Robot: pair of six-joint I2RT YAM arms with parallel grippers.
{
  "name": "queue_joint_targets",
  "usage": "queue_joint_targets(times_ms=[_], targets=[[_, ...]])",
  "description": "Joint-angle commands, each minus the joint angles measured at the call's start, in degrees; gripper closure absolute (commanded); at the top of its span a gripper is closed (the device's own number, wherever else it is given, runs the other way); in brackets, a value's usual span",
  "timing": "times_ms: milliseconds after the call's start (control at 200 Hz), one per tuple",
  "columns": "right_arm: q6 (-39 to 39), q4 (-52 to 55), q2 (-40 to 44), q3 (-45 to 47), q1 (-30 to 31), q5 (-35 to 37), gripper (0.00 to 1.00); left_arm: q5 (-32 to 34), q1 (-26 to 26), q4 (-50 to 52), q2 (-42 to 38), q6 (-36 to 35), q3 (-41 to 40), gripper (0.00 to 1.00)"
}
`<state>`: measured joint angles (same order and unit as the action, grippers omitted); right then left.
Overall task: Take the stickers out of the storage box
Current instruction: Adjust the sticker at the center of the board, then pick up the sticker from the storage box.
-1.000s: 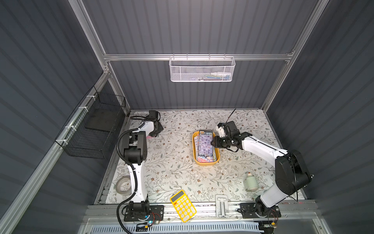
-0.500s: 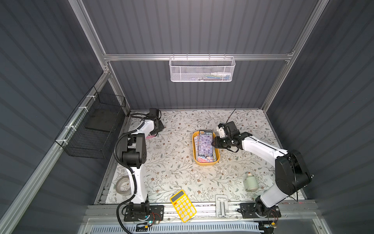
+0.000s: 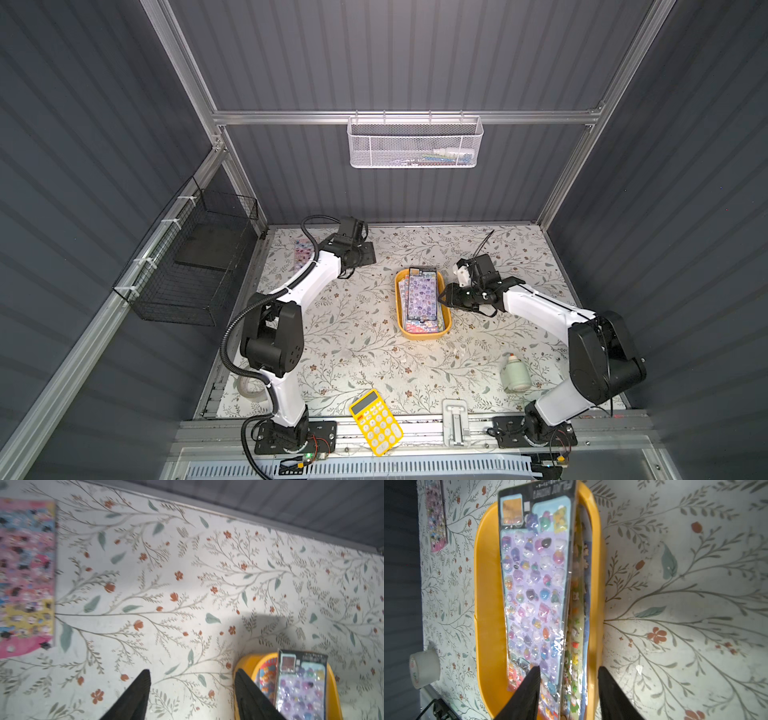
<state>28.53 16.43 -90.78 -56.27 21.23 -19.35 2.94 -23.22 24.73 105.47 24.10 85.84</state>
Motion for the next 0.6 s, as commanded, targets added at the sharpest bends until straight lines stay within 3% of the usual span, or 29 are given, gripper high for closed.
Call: queue_joint_targets(times_ms=[0, 105, 255, 365, 595], targets=[[1.7, -1.4, 0.8, 0.9, -0.8, -3.6, 0.55, -5.1, -2.9, -3.2, -2.3, -1.3, -2.2, 0.34], [1.8, -1.8, 0.4, 0.6, -0.8, -4.1, 0.56, -7.4, -5.1, -4.9, -0.7, -0.2, -2.4, 0.39], [2.7, -3.6, -1.1, -0.4, -0.8, -5.7, 0.64, -10.2, -7.1, -6.1, 2.7, 0.9, -0.2, 0.53], [2.9, -4.0, -3.0, -2.1, -0.8, -6.2, 0.71, -10.9, -8.4, -6.4, 5.0, 1.3, 1.8, 0.53], [1.9, -1.8, -6.0, -6.1, -0.8, -3.4, 0.70, -11.6, -10.2, -6.4, 9.3, 2.2, 4.2, 0.52]])
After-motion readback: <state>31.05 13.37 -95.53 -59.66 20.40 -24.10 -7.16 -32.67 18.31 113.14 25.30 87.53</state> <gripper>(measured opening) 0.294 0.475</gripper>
